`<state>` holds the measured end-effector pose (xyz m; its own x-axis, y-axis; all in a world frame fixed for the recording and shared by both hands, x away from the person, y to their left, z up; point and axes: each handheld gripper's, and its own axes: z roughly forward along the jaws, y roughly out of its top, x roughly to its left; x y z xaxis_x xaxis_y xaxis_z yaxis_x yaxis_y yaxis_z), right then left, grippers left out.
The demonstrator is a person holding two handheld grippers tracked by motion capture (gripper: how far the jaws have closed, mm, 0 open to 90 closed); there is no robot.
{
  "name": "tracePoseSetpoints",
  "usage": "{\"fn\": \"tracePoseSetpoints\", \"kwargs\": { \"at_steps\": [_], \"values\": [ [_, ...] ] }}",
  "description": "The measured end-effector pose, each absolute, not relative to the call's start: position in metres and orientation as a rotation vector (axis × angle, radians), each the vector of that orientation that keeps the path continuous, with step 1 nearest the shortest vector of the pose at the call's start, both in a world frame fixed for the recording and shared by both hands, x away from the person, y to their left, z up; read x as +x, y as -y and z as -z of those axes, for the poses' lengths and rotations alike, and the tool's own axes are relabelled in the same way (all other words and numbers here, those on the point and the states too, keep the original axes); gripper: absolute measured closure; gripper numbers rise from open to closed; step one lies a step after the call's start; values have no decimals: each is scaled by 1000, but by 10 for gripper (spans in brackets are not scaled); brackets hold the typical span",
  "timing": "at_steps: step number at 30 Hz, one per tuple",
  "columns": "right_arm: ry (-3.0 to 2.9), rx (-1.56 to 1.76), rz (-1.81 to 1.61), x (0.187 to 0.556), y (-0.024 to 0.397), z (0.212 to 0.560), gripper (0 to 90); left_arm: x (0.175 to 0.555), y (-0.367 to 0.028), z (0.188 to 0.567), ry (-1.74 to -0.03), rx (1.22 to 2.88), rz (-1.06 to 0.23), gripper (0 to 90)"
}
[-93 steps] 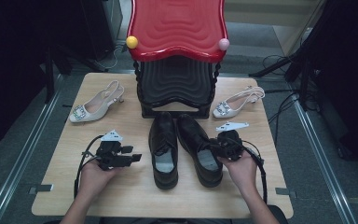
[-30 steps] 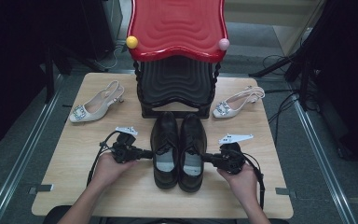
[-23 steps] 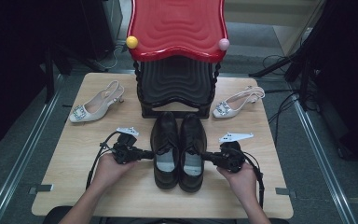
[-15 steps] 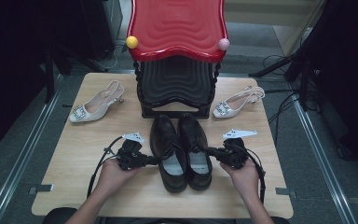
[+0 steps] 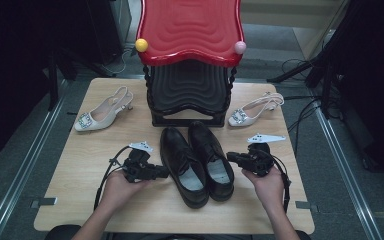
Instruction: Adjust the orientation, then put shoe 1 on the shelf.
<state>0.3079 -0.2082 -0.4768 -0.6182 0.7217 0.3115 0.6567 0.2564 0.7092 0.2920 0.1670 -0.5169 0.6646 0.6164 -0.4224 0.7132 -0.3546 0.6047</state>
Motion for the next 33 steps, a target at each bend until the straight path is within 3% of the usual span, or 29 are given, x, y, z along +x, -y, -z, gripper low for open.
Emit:
{"fn": "tracePoseSetpoints", "kwargs": {
  "at_steps": [6, 28, 33],
  "values": [
    [-2436, 1341, -1325, 304, 210, 471, 835, 293, -180, 514, -1044, 2081, 72, 562],
    [-2625, 1226, -1213, 281, 168, 453, 693, 292, -197, 499, -1031, 2036, -25, 509],
    [-2670, 1235, -1184, 281, 157, 452, 620, 294, -195, 500, -1033, 2054, -34, 507]
  ]
}}
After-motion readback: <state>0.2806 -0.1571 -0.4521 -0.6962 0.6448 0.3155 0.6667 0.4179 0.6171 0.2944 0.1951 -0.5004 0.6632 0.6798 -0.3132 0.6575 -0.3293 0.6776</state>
